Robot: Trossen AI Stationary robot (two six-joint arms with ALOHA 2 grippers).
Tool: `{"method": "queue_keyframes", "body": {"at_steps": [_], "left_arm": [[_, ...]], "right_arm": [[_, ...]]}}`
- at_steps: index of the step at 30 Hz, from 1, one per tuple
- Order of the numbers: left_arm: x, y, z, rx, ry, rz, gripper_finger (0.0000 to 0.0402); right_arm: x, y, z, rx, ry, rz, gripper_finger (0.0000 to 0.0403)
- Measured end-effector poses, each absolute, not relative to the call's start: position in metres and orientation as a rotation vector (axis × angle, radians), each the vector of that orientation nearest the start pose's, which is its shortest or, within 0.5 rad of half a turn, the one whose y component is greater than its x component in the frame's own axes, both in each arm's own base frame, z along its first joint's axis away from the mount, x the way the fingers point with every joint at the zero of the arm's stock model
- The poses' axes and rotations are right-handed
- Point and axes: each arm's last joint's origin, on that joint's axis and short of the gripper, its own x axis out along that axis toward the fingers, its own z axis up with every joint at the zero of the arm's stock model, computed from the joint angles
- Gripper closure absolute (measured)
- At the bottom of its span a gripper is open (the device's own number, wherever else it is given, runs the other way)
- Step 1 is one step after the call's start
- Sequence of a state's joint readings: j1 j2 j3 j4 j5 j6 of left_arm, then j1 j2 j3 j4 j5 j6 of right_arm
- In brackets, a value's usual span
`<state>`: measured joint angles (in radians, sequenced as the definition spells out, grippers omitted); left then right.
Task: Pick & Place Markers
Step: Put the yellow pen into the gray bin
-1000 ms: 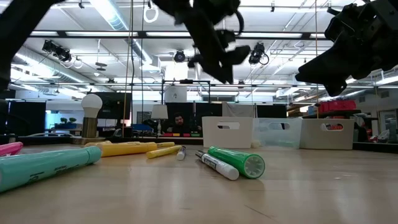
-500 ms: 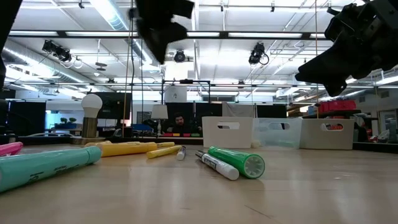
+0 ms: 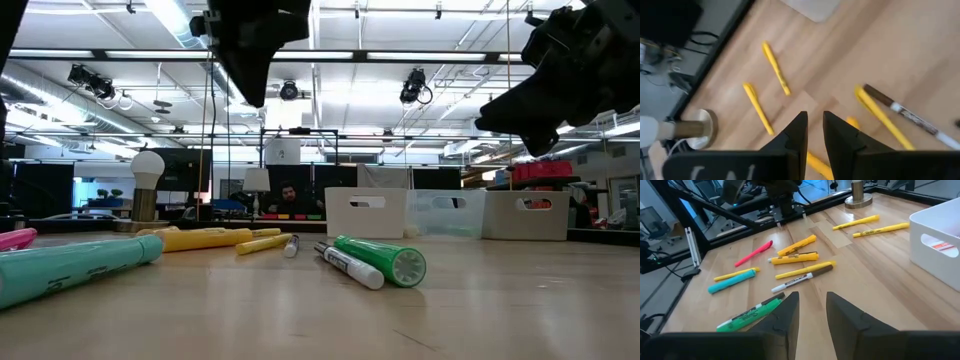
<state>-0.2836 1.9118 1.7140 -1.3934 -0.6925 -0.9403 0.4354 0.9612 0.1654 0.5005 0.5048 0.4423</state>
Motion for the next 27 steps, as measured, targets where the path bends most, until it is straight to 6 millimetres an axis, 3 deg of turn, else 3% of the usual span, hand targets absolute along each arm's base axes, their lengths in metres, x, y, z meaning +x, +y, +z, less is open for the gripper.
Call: {"method": "queue_keyframes", "body": {"at_steps": [7,13,21,27], "left_arm": [[0.335,-0.092,0.262,0.077,0.943,1.037,0.0310],[0.318,-0.091,0.236,0.027,0.858,1.142,0.0258],[0.306,-0.090,0.206,-0.115,0.769,1.152,0.0191],[0.290,-0.087,0.185,-0.251,0.786,1.111,0.0182]], "right_arm": [[0.160,0.062,0.165,0.363,0.243,-0.018,0.0305],[0.155,0.061,0.177,0.329,0.174,0.030,0.0305],[0.163,0.065,0.219,0.194,0.060,0.058,0.0328],[0.167,0.074,0.249,0.110,0.144,0.089,0.0353]]}}
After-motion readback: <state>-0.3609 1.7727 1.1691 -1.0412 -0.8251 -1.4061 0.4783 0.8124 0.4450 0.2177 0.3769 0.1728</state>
